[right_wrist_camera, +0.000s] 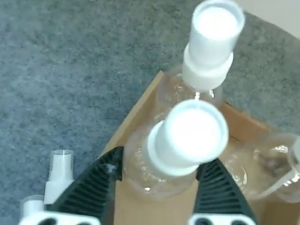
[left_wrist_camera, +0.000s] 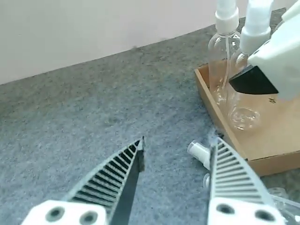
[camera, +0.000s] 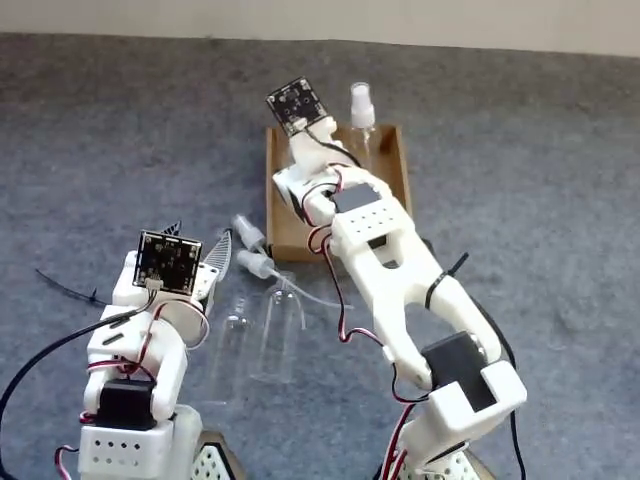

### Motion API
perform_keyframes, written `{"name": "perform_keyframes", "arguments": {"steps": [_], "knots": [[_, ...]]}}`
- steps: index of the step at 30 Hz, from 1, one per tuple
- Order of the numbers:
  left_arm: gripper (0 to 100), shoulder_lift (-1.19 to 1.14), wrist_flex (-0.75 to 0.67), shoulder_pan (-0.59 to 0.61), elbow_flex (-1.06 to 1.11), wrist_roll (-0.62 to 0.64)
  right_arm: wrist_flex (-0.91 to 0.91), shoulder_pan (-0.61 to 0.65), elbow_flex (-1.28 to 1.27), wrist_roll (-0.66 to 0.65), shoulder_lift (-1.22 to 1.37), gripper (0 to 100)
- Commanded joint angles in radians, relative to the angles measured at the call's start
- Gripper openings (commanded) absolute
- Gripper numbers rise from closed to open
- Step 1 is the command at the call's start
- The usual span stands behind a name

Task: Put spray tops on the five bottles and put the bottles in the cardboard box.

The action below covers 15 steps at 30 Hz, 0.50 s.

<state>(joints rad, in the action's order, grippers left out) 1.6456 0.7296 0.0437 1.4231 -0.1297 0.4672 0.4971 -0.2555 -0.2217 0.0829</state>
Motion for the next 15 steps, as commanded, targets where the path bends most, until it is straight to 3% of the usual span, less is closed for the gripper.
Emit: {"name": "perform_keyframes", "arguments": {"steps": [1,15], "knots": [[20,-0.002,-0.031,0.016,-0.005,0.009,0.022,0.015,0.067,-0.011,-0.018,17.2],[20,-0.002,-0.031,0.016,-0.005,0.009,0.018,0.015,0.067,-0.011,-0.018,20.2]]}}
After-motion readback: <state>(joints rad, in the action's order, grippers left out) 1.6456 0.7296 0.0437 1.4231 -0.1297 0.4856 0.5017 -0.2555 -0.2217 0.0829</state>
